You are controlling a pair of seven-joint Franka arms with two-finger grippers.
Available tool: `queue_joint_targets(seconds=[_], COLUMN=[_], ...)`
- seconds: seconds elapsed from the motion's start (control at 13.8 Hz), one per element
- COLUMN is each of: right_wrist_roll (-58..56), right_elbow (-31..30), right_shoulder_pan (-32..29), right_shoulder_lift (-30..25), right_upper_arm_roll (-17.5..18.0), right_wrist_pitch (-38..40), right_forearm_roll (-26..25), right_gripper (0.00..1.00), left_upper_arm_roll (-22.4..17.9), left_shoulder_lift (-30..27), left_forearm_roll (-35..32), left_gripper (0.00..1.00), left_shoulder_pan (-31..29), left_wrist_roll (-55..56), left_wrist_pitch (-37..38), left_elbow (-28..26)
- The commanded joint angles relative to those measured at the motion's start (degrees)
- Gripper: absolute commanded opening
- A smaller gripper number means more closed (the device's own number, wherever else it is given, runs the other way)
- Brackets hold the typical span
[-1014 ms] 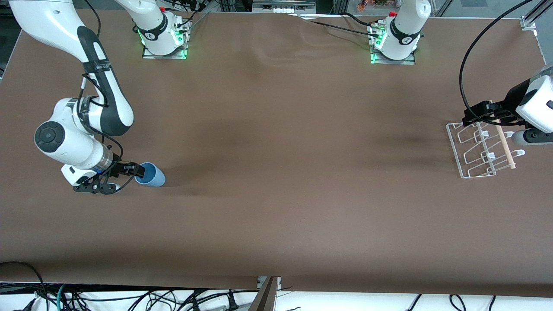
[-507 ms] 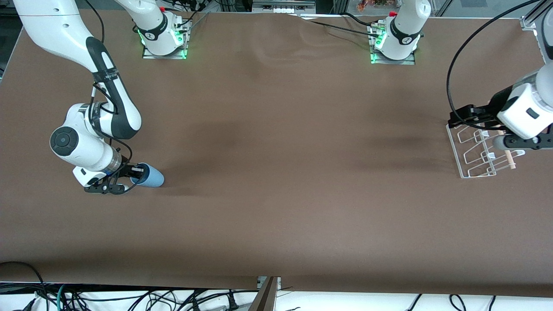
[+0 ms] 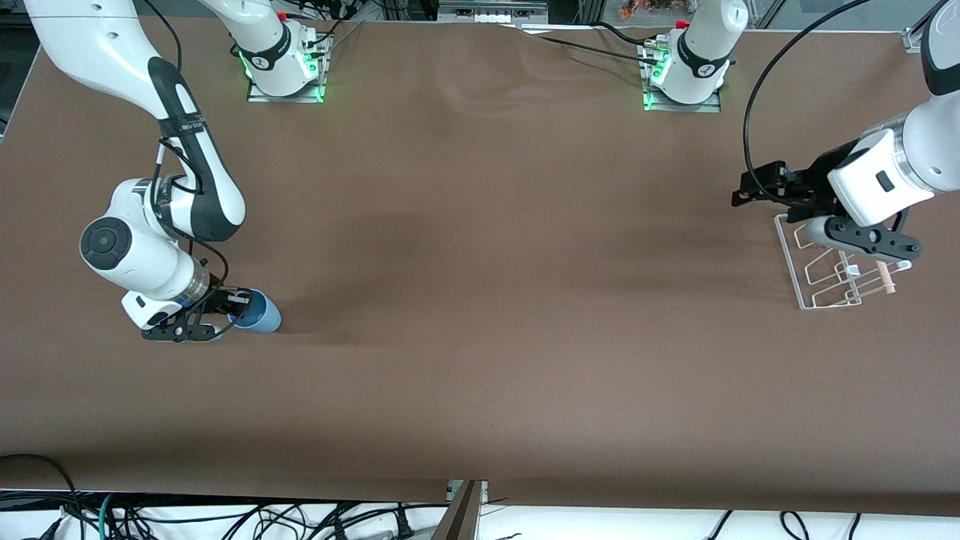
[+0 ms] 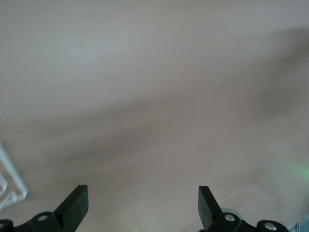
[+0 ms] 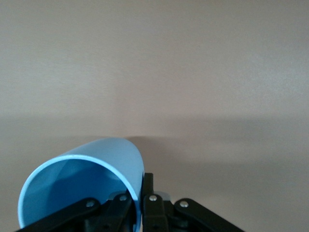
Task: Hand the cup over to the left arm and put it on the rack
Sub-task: 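Lift the cup with the right gripper while the left gripper approaches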
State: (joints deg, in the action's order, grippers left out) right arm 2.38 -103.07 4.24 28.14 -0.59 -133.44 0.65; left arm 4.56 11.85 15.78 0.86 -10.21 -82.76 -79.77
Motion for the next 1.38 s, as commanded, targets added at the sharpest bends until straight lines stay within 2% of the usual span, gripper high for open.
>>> queue_joint_targets(seconds=[0.0, 0.29, 0.36, 0.65, 0.8, 1.01, 1.09, 1.3], right_wrist_roll=[1.56, 14.38, 16.23, 17.57, 18.45, 18.54, 18.54, 18.62], right_elbow=[4.43, 10.42, 10.78, 13.41, 16.92, 18.07, 18.08, 18.25], right_shoulder_pan=[0.42, 0.42, 0.42, 0.60, 1.82, 5.68, 7.61, 13.59], right_shoulder_lift=[-2.21, -2.30, -2.30, -1.60, -0.28, -0.10, 0.07, 0.95], right_upper_arm_roll=[1.72, 9.01, 10.51, 14.90, 17.02, 17.29, 17.29, 17.38], right_wrist_pitch=[9.13, 17.59, 17.78, 16.99, 16.82, 12.44, 9.37, -1.70], right_forearm_roll=[0.85, 1.02, 3.55, 23.92, 30.17, 41.07, 43.36, 44.18], right_gripper=[0.00, 0.00, 0.00, 0.00, 0.00, 0.00, 0.00, 0.00], left_upper_arm_roll=[0.88, 3.87, 4.84, 7.39, 10.80, 16.08, 17.31, 19.60], left_shoulder_lift=[-0.17, -0.25, -0.17, -0.95, -2.53, -5.43, -5.61, -5.61], left_forearm_roll=[3.20, 4.52, 5.31, 10.76, 10.77, 11.12, 11.12, 10.42], left_gripper=[1.00, 1.00, 1.00, 1.00, 1.00, 1.00, 1.00, 1.00], left_shoulder_pan=[-0.07, -0.16, -0.16, -0.51, -0.68, -0.86, -0.86, -0.60], left_wrist_roll=[-14.88, -36.42, -40.55, -55.78, -58.16, -62.30, -62.04, -62.04], left_wrist_pitch=[0.14, -4.68, -6.43, -17.42, -23.56, -36.82, -39.65, -42.92], left_elbow=[-0.12, -1.09, -1.35, -6.97, -11.00, -19.00, -20.24, -20.87])
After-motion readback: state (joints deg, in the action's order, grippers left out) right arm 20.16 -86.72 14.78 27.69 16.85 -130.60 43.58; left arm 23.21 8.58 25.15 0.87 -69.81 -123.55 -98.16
